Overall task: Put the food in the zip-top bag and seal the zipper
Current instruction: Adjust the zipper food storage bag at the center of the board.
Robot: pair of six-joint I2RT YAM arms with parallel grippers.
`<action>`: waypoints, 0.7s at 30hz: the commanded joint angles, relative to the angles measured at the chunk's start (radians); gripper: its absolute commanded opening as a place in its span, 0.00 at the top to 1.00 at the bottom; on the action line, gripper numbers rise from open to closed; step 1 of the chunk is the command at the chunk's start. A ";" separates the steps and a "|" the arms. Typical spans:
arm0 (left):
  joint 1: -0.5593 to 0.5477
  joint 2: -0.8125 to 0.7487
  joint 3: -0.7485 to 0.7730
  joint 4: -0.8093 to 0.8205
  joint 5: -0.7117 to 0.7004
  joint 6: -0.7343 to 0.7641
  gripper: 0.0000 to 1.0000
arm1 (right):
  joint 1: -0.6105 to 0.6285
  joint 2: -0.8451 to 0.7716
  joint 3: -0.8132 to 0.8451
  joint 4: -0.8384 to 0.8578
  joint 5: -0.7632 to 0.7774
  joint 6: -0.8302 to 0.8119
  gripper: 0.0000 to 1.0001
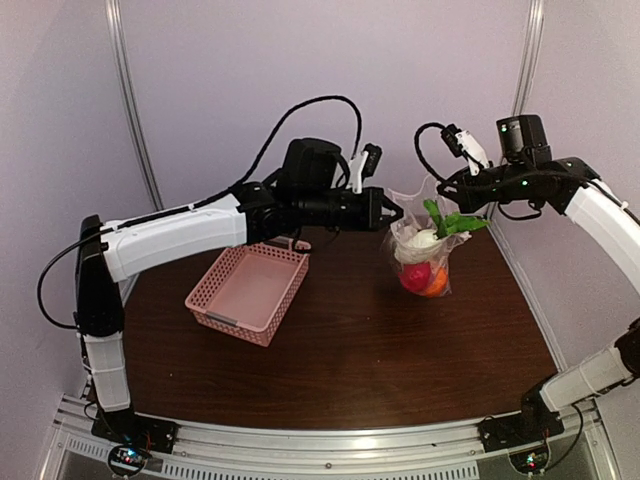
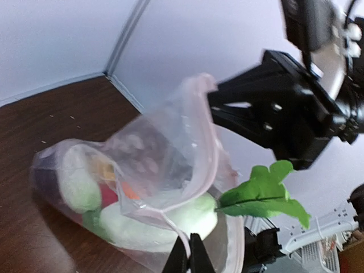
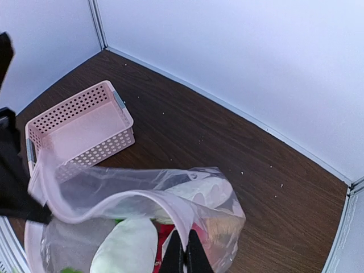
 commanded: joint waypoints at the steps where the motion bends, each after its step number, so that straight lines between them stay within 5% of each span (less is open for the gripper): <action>1: 0.035 0.101 0.103 -0.023 0.113 -0.060 1.00 | 0.002 0.032 -0.017 0.035 0.015 0.030 1.00; 5: -0.007 0.065 0.195 -0.027 0.058 0.070 1.00 | 0.003 0.087 0.098 -0.062 -0.059 -0.016 1.00; 7: -0.030 0.014 0.160 -0.002 -0.027 0.117 1.00 | 0.005 0.038 0.075 0.020 0.004 0.002 1.00; 9: 0.026 0.041 0.068 0.035 -0.012 0.026 1.00 | 0.004 0.052 0.028 0.064 0.130 -0.002 1.00; 12: 0.075 0.131 0.055 0.027 0.224 -0.108 1.00 | 0.002 0.241 0.138 -0.164 0.022 -0.052 1.00; 14: -0.001 0.055 -0.040 0.100 0.155 -0.039 1.00 | 0.005 0.243 0.108 -0.137 -0.116 -0.048 1.00; 16: -0.050 0.001 -0.110 0.110 0.036 -0.006 1.00 | 0.005 0.162 0.025 -0.023 -0.099 0.006 1.00; 21: 0.037 0.096 -0.153 0.061 0.160 -0.127 1.00 | 0.005 0.126 0.101 -0.061 -0.115 0.008 1.00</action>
